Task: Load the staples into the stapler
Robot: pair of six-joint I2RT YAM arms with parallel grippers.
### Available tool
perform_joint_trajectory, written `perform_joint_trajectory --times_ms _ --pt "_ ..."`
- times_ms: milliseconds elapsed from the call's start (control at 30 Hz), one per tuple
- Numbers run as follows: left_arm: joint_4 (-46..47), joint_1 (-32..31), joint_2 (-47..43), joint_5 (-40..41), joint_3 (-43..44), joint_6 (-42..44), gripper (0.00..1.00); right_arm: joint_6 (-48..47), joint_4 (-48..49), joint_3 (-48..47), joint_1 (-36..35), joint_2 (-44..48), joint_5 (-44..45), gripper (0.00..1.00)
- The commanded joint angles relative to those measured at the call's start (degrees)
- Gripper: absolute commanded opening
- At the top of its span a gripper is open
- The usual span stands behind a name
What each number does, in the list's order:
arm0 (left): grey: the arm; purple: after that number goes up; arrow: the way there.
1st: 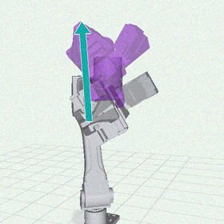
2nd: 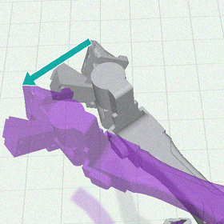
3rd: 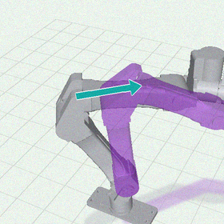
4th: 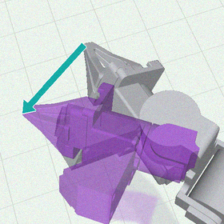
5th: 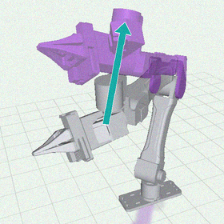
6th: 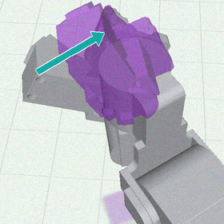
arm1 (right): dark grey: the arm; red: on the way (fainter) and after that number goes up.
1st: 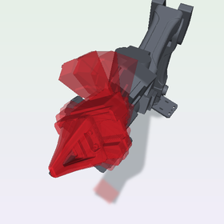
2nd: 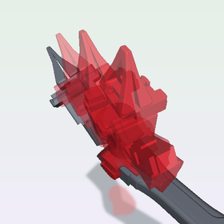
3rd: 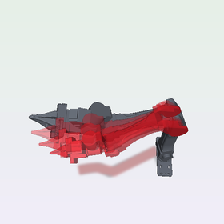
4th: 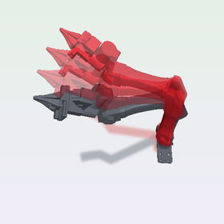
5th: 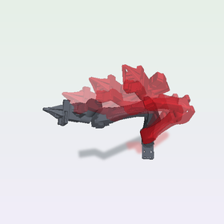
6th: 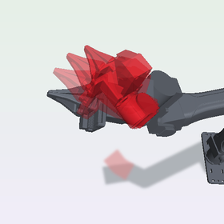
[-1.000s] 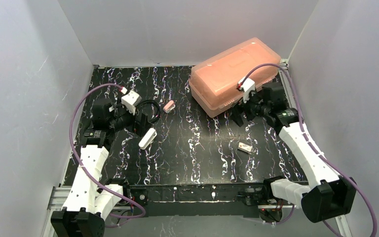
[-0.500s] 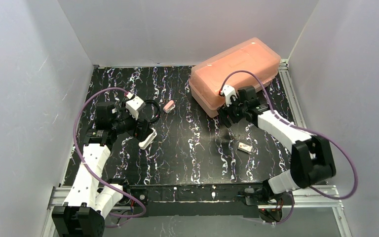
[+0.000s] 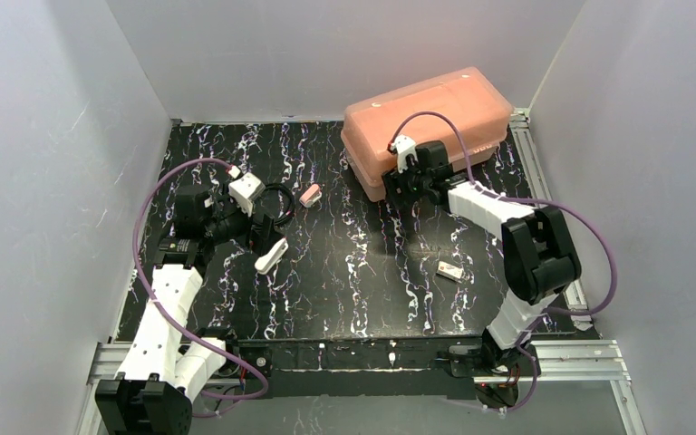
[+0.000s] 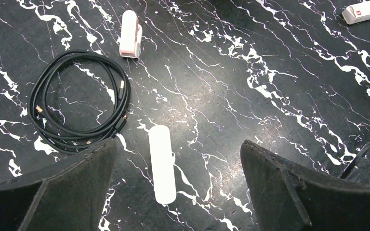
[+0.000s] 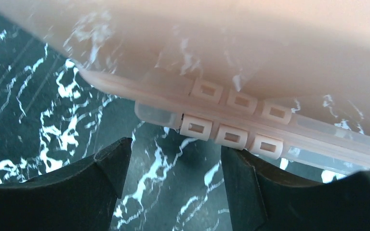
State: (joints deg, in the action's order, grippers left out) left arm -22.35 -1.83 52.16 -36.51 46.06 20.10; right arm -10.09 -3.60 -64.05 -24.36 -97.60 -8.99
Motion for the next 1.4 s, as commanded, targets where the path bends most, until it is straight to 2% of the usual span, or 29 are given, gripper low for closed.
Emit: perform_joint_trajectory --times_ms 0,100,167,333,433,600,767,933,1167,1333,1367 --pt "1.4 0.1 -0.5 -1.0 -0.7 -0.8 0.99 2.0 8.1 -7.4 -0.9 -3.7 -0.9 0.78" --pt "1.9 0.1 -0.1 -0.9 -0.7 -0.8 0.98 1.3 4.1 -13.1 -0.8 -6.9 -2.5 0.82" --pt "2.3 0.1 0.3 -0.8 -0.6 -0.7 0.98 -1.1 -2.2 -14.7 -0.7 -6.9 -4.0 0.83" --pt "3.3 0.1 1.5 -1.5 0.3 0.3 0.99 -12.1 -13.2 -7.4 -0.6 1.5 -5.0 0.88" --pt "3.3 0.1 2.6 -1.9 1.5 0.9 0.98 -17.8 -23.2 -3.9 -0.2 6.8 -4.0 0.98" --pt "3.3 0.1 4.0 -2.5 2.7 1.8 0.98 -26.0 -36.8 0.9 0.1 14.2 -3.2 0.99" --pt "3.5 0.1 5.0 -3.0 2.6 1.2 0.98 -31.6 -42.3 7.3 0.2 19.3 0.4 0.99" --pt "3.8 0.1 5.5 -3.6 2.5 0.1 0.98 -35.0 -42.9 12.0 0.5 19.9 5.2 0.99" --pt "4.0 0.0 5.8 -3.9 2.7 0.0 0.99 -36.3 -40.5 15.8 0.6 17.3 6.5 0.92" --pt "4.0 0.0 5.4 -3.9 2.8 0.2 0.99 -36.5 -38.3 17.2 0.6 14.5 6.7 0.76" --pt "3.9 0.0 5.3 -3.9 2.7 0.3 0.99 -36.6 -37.7 17.4 0.5 13.9 6.7 0.7"
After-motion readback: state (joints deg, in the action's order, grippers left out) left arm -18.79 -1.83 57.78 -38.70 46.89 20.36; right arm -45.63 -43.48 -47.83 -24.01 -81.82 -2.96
